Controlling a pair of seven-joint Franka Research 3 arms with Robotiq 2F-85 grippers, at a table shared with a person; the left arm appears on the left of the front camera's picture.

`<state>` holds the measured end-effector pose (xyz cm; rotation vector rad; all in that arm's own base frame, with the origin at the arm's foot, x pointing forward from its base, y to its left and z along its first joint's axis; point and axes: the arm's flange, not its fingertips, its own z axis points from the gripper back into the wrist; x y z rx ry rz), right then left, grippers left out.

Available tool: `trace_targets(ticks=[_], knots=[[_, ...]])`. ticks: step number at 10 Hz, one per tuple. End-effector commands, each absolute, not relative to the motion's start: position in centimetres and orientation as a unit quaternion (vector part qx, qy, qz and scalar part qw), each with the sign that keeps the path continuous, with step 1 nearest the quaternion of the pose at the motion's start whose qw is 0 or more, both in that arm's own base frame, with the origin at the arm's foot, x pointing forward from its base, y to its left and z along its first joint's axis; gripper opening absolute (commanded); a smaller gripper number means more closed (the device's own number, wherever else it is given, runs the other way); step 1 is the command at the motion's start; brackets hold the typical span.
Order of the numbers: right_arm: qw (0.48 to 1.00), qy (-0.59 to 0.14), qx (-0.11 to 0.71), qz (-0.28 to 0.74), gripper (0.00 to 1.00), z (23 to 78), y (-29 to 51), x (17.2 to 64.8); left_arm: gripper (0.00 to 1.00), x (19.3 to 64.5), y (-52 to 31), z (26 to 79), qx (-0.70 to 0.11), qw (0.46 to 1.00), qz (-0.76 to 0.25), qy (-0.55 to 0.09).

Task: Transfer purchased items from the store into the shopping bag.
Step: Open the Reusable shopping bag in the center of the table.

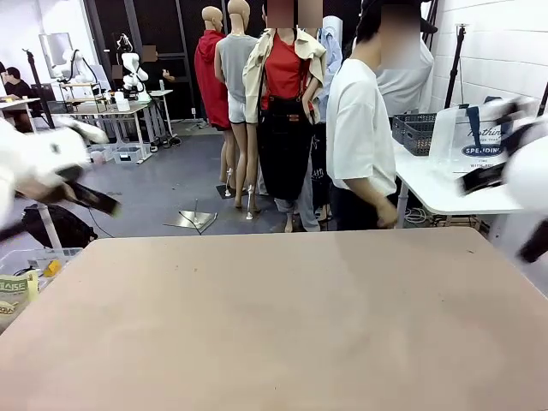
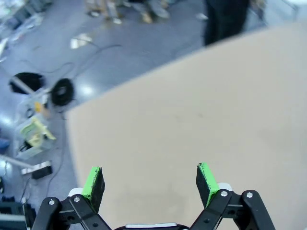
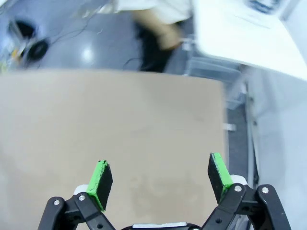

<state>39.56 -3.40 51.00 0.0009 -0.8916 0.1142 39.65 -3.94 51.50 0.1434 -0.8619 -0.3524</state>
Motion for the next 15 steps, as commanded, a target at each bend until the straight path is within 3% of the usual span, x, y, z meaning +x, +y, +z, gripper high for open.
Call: trace_targets(ticks=[1,3,5,9,10,15], knots=[[0.899,-0.436,-0.019,-0.037,1.0,48.4,-9.4,36.1,1.0,30.5,1.2,48.7,0.085,0.892,-0.063,-0.439],[0.9,-0.422,0.005,-0.107,1.0,46.4,-14.8,34.2,1.0,27.0,6.3,47.3,0.072,0.901,0.03,-0.426],[0.898,-0.404,0.03,-0.17,1.0,44.2,-18.5,34.0,1.0,26.5,9.9,45.2,0.012,0.903,0.087,-0.421],[0.89,-0.406,0.062,-0.195,1.0,41.2,-20.1,32.9,1.0,24.2,13.7,41.9,-0.061,0.882,0.151,-0.441],[0.897,-0.389,0.05,-0.205,1.0,44.6,-22.1,35.4,1.0,33.8,17.7,52.5,-0.02,0.902,0.149,-0.406],[0.897,-0.389,0.05,-0.205,1.0,44.6,-22.1,35.4,1.0,33.8,17.7,52.5,-0.02,0.902,0.149,-0.406]])
